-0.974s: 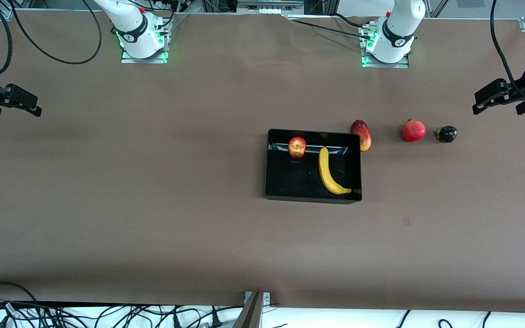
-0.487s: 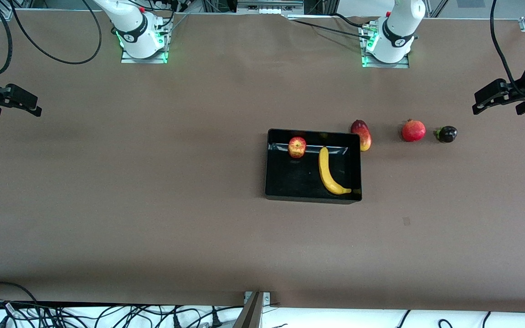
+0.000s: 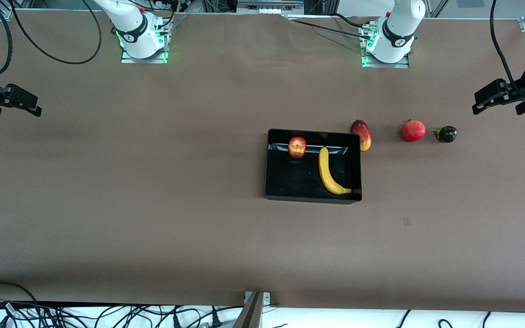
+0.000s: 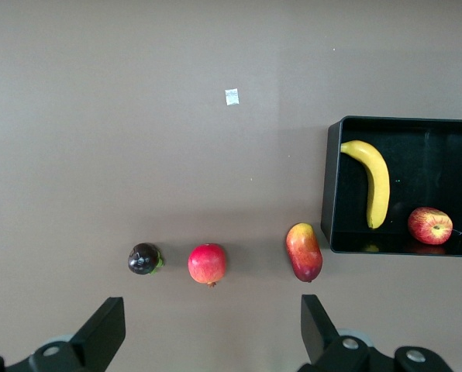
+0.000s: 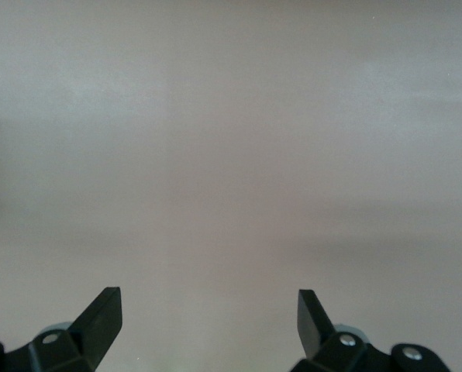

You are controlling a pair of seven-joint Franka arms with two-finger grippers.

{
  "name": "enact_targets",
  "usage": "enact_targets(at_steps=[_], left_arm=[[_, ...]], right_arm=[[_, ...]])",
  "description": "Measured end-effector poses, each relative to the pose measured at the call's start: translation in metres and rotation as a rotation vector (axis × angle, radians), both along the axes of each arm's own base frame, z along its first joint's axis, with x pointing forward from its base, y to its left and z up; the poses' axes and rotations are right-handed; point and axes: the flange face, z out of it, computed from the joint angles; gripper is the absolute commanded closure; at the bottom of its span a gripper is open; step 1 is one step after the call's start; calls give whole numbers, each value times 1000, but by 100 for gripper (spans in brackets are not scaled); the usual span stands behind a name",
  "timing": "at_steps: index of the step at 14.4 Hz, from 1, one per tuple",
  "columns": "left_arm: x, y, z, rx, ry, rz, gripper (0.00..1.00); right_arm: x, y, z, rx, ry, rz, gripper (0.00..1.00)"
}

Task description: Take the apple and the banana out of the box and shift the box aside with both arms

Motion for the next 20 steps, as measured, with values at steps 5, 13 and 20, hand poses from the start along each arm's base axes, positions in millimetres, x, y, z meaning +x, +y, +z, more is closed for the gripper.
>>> enact_targets(at_steps=[5, 13, 20], left_arm=[[0, 0, 0, 0, 0, 0, 0], [3, -2, -11, 0, 2, 5, 0], [3, -6, -12, 1, 0, 13, 0]], right_arm=[[0, 0, 0, 0, 0, 0, 0], [0, 0, 0, 0, 0, 0, 0], [0, 0, 0, 0, 0, 0, 0]])
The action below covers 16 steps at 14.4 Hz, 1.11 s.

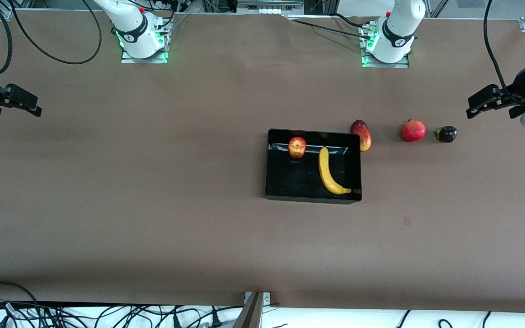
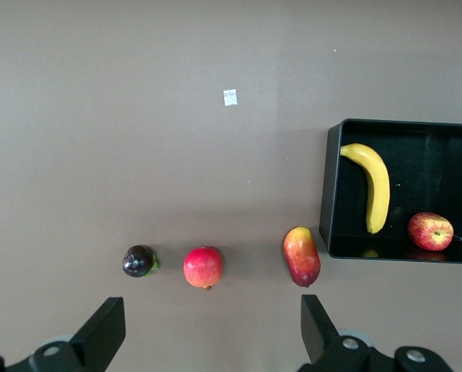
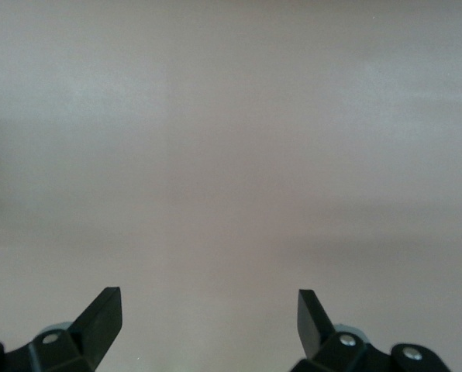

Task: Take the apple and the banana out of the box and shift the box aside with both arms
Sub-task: 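Move the left gripper over the tray toward the apple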

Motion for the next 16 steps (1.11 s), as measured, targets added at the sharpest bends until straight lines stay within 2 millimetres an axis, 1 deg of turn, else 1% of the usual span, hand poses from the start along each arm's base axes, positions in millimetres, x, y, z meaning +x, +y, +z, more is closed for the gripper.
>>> enact_targets(at_steps=[2, 4, 5, 6, 7, 8, 11, 13, 14, 16], left_arm=[[0, 0, 0, 0, -2, 7, 0], [4, -5, -3, 1, -17, 68, 0], [9, -14, -10, 0, -23, 109, 0], [17, -29, -22, -2, -29, 148, 0], [26, -50, -41, -5, -26, 182, 0], [35, -75, -65, 1, -12, 204, 0], [52, -149, -146, 31, 16, 234, 0], [51, -190, -195, 12, -4, 274, 0], [46, -208, -217, -1, -7, 287, 0], [34, -237, -250, -18, -2, 308, 0]], right_arm=[[0, 0, 0, 0, 0, 0, 0], [0, 0, 0, 0, 0, 0, 0], [0, 0, 0, 0, 0, 0, 0], [0, 0, 0, 0, 0, 0, 0], [0, 0, 0, 0, 0, 0, 0], [0, 0, 0, 0, 0, 1, 0], [0, 0, 0, 0, 0, 1, 0], [0, 1, 0, 0, 0, 1, 0], [0, 1, 0, 0, 0, 1, 0], [0, 1, 0, 0, 0, 1, 0]])
